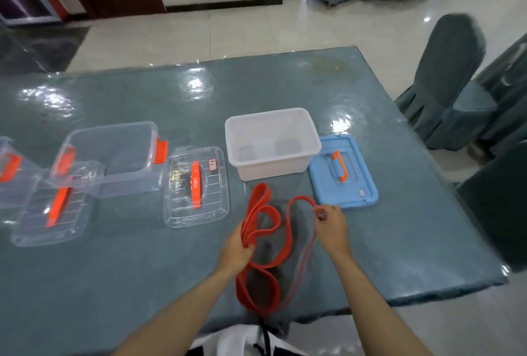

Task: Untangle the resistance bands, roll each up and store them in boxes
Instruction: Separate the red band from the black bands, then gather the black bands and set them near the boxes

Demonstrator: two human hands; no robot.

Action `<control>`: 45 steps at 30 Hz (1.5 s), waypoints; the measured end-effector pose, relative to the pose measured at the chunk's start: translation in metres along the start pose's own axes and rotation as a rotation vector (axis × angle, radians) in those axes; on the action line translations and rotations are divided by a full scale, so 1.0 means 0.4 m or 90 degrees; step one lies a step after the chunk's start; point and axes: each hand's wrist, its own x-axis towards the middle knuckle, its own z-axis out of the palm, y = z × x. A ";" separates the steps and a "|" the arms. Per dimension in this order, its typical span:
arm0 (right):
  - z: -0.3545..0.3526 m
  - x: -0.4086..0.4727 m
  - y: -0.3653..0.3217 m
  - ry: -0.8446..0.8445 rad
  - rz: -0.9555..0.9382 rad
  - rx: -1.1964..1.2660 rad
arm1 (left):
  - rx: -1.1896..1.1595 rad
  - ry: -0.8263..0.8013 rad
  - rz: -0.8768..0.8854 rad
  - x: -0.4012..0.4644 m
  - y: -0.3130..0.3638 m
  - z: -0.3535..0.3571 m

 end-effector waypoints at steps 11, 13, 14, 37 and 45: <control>0.064 -0.104 -0.065 -0.093 -0.141 -0.173 | 0.204 -0.075 0.038 -0.045 -0.008 -0.152; 0.083 -0.121 -0.119 -0.106 -0.198 -0.185 | 0.273 -0.061 0.048 -0.075 -0.019 -0.196; 0.095 -0.130 -0.148 -0.111 -0.226 -0.192 | 0.304 -0.041 0.055 -0.093 -0.023 -0.220; 0.845 -0.733 -0.907 -0.309 -0.588 -0.315 | 0.310 0.408 -0.192 -0.639 -0.728 -1.077; 1.163 -1.013 -1.164 -0.430 -0.804 -0.337 | 0.232 0.525 -0.388 -0.883 -1.008 -1.268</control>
